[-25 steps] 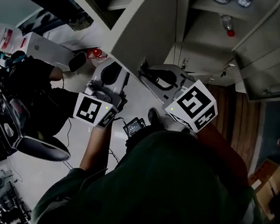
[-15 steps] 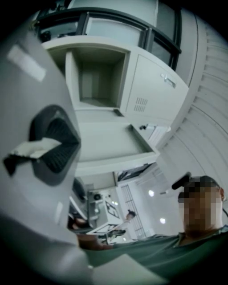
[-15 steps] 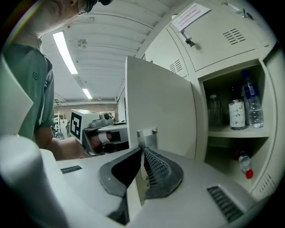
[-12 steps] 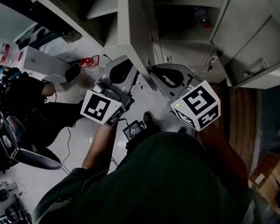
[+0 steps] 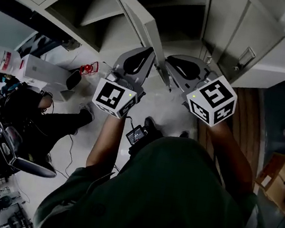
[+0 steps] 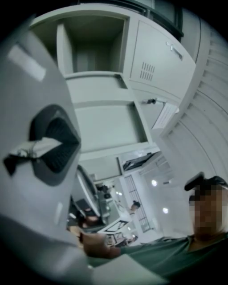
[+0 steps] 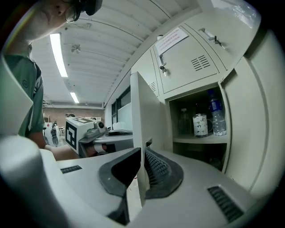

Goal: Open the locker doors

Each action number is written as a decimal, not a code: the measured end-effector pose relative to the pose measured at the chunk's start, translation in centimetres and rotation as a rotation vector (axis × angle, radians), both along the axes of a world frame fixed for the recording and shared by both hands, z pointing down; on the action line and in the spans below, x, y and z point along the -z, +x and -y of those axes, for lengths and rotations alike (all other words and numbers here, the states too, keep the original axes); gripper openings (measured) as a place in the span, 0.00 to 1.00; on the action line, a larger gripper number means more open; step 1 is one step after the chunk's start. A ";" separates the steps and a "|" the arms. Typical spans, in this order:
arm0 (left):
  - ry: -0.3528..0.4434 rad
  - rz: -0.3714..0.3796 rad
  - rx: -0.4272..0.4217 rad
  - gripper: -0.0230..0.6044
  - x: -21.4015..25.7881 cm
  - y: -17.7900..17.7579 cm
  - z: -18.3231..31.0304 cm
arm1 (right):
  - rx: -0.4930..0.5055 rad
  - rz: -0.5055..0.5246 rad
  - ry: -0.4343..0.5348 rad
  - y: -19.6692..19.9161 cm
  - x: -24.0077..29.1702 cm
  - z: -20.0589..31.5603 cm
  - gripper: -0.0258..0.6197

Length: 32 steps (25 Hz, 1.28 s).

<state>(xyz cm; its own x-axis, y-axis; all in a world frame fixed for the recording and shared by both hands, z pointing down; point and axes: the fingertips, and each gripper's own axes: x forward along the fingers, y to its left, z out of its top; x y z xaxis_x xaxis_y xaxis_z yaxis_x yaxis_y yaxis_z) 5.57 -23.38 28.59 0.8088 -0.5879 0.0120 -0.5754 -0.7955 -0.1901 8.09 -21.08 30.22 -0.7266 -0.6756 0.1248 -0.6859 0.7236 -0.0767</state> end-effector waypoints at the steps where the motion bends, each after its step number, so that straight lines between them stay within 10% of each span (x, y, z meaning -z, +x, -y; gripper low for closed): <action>1: 0.000 0.000 0.005 0.02 0.0 0.2 0.1 | -0.005 0.005 0.004 0.4 0.1 -0.3 0.08; 15: 0.017 0.043 0.072 0.02 -0.1 -1.0 -2.0 | 0.099 0.067 0.036 -1.5 1.0 -4.6 0.08; 32: -0.035 0.017 0.226 0.02 -2.7 -18.2 -0.8 | 0.204 0.022 -0.007 -17.0 -2.3 -3.9 0.08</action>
